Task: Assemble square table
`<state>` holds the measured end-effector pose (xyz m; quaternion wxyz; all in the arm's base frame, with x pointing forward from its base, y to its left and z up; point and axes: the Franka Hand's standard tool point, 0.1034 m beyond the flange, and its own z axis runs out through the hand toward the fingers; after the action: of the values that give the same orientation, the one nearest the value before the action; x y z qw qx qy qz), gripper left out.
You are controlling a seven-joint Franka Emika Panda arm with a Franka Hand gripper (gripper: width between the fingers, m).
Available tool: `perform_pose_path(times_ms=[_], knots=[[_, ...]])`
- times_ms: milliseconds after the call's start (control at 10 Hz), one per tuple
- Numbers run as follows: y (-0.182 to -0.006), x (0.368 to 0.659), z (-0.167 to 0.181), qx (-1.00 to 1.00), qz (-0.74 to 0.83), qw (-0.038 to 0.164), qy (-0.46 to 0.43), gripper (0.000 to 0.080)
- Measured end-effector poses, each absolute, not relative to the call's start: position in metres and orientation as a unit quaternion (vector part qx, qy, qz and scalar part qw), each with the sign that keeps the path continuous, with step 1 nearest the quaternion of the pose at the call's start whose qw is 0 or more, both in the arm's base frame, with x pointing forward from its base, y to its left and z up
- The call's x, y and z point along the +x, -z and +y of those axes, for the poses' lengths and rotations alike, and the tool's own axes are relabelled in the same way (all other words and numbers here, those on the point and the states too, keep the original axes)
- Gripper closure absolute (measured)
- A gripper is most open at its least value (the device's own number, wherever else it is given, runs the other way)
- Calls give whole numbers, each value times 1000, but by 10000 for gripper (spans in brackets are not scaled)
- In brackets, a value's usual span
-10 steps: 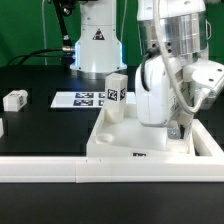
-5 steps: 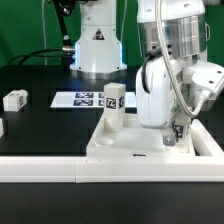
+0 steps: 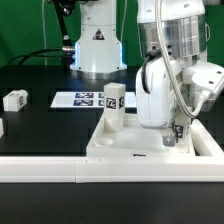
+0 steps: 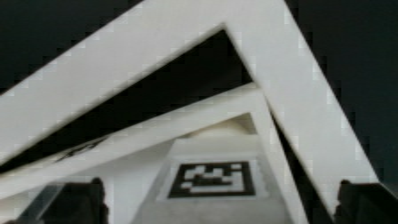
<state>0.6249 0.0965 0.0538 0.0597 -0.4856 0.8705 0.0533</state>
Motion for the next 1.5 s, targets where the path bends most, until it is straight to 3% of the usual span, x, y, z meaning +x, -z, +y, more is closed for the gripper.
perform_pose_path(times_ms=[300, 600, 800, 1200, 1300, 1500], knots=[[-54, 625, 96, -489, 869, 60, -53, 150], [-85, 601, 75, -600, 795, 83, -37, 150], [-104, 608, 55, -682, 724, 97, -14, 150], [-98, 606, 54, -766, 636, 94, -3, 150], [-96, 605, 40, -815, 571, 95, 19, 150], [-103, 575, -2, -888, 450, 90, 26, 150]])
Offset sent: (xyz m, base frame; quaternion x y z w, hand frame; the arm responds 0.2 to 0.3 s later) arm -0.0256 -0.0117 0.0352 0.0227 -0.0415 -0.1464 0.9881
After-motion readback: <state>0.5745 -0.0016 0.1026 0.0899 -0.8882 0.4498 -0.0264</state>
